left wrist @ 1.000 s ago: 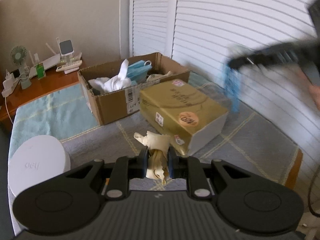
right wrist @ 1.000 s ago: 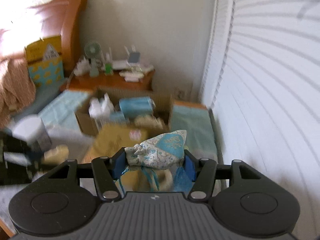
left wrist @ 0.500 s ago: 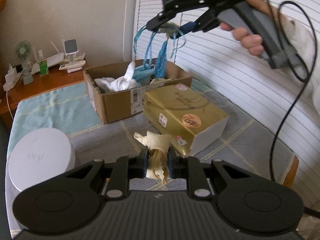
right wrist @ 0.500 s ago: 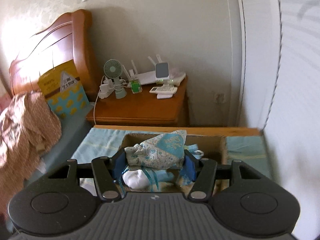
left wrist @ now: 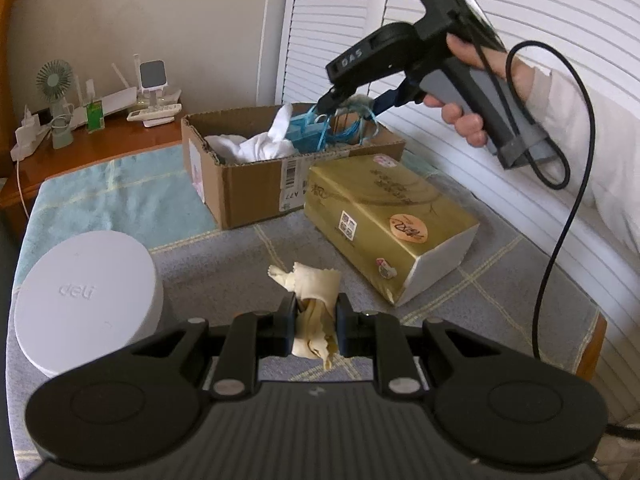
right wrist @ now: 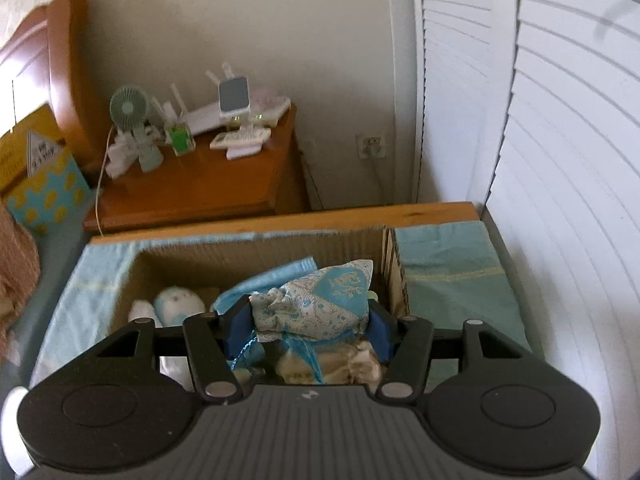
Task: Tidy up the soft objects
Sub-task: 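Carry the floral pouch into the cardboard box and open the right tool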
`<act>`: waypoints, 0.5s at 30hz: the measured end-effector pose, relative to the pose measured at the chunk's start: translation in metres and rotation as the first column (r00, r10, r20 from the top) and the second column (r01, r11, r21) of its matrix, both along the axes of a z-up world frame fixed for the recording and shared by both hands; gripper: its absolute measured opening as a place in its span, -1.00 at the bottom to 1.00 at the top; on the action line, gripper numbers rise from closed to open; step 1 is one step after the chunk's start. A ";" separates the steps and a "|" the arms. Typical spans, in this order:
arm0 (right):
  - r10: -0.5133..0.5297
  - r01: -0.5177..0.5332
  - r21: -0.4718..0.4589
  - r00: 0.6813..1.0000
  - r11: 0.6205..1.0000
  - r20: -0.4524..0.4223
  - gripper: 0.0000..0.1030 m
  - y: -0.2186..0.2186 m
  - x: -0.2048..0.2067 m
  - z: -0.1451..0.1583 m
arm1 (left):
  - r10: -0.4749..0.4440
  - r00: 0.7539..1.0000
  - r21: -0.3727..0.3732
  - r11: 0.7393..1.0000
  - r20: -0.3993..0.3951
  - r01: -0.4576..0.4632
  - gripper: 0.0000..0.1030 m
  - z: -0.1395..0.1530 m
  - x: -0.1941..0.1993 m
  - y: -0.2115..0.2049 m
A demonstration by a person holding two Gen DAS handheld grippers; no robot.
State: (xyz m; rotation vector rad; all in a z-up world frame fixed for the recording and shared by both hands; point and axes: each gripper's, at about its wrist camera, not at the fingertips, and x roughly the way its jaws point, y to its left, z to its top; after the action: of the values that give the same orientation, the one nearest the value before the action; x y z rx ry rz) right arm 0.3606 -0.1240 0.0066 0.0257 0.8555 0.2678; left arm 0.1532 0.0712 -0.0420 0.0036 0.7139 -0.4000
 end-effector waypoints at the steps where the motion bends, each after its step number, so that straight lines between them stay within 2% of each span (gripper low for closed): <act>1: 0.017 -0.017 0.004 1.000 1.000 -0.005 0.29 0.001 0.000 0.000 | 0.001 1.000 0.002 1.000 0.000 -0.001 -0.65 0.000 0.000 0.000; 4: 0.048 -0.048 0.015 0.999 0.999 0.001 0.74 0.002 -0.005 -0.001 | 0.005 1.000 0.007 1.000 0.001 -0.005 -0.65 0.001 0.000 0.000; 5: 0.047 -0.047 0.003 0.999 0.999 0.015 0.81 0.004 -0.007 0.001 | 0.007 1.000 0.012 1.000 0.002 -0.007 -0.65 0.001 0.000 0.000; 10: 0.052 -0.050 -0.036 0.997 0.998 0.061 1.00 -0.001 -0.025 0.012 | 0.006 1.000 0.031 1.000 0.004 -0.006 -0.65 0.004 0.000 -0.001; 15: 0.060 -0.053 -0.067 0.993 0.996 0.103 1.00 -0.010 -0.054 0.018 | 0.001 1.000 0.037 0.999 0.002 -0.001 -0.65 0.008 -0.002 -0.002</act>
State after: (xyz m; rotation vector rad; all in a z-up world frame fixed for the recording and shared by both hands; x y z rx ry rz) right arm 0.3069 -0.1338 0.0250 -0.0720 0.7602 0.2924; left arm 0.1517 0.0687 -0.0341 0.0384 0.7196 -0.3857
